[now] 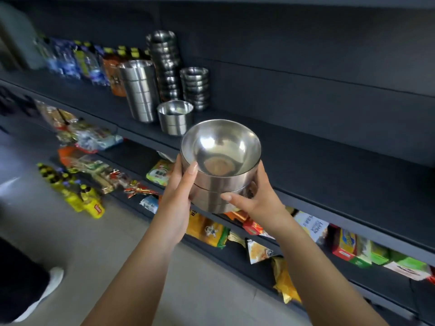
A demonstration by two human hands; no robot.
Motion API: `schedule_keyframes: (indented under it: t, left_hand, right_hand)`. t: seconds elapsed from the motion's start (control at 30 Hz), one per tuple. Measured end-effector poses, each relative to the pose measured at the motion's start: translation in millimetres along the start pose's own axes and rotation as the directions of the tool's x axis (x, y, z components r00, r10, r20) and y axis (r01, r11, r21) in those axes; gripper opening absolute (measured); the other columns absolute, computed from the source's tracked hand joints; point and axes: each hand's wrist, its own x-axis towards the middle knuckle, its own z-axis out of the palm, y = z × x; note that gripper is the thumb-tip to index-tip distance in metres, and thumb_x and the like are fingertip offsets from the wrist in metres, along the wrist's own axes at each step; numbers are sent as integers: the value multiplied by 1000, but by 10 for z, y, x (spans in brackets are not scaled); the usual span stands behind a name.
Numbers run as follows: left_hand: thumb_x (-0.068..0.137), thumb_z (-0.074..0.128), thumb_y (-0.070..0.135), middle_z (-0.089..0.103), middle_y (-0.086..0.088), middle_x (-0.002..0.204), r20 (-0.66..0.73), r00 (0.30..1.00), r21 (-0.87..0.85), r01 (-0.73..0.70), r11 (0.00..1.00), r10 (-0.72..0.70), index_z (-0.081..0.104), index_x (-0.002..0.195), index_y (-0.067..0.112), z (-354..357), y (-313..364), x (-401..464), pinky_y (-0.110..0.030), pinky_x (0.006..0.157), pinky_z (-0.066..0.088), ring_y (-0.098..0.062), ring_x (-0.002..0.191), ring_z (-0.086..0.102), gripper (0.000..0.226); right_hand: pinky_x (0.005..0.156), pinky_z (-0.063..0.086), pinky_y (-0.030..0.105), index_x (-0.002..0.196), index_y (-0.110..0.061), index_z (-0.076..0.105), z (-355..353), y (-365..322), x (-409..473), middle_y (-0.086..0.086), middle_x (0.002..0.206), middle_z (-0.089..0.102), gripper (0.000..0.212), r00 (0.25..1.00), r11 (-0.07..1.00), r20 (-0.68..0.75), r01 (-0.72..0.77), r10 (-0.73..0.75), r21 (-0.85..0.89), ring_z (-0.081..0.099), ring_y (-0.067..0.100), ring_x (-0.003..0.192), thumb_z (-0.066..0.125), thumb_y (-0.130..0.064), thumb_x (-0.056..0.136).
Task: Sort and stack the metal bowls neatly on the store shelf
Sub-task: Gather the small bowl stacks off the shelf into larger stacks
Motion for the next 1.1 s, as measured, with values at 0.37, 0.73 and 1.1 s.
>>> schedule_keyframes:
  t: [0.37,0.73,1.1]
  left_hand:
    - [72,53,52,61,31,108,56,998,-63,40,997,-37,48,120,48,-1240,305,695,-18,86,41,12,103,56,49]
    - [74,54,57,57,26,121,125,992,2,22,1000,-22,43,134,40,-1597,474,1789,-23,97,39,12,107,53,63]
    - [65,53,67,47,22,136,154,985,96,-89,991,73,36,138,41,-1541,902,3232,-37,112,30,2,126,42,80]
  right_hand:
    - [77,39,-3,144,-30,19,1110,-144,819,-20,129,45,90,998,1000,-59,-25,25,-1,46,-25,105,74,-9,76]
    - [99,47,22,145,-28,25,1283,-117,1901,-10,134,50,93,989,1000,-148,14,-13,8,51,2,120,72,-35,65]
    - [90,52,32,139,-28,35,993,-273,3326,-13,122,59,90,978,995,-198,81,-68,60,58,5,114,74,-42,60]
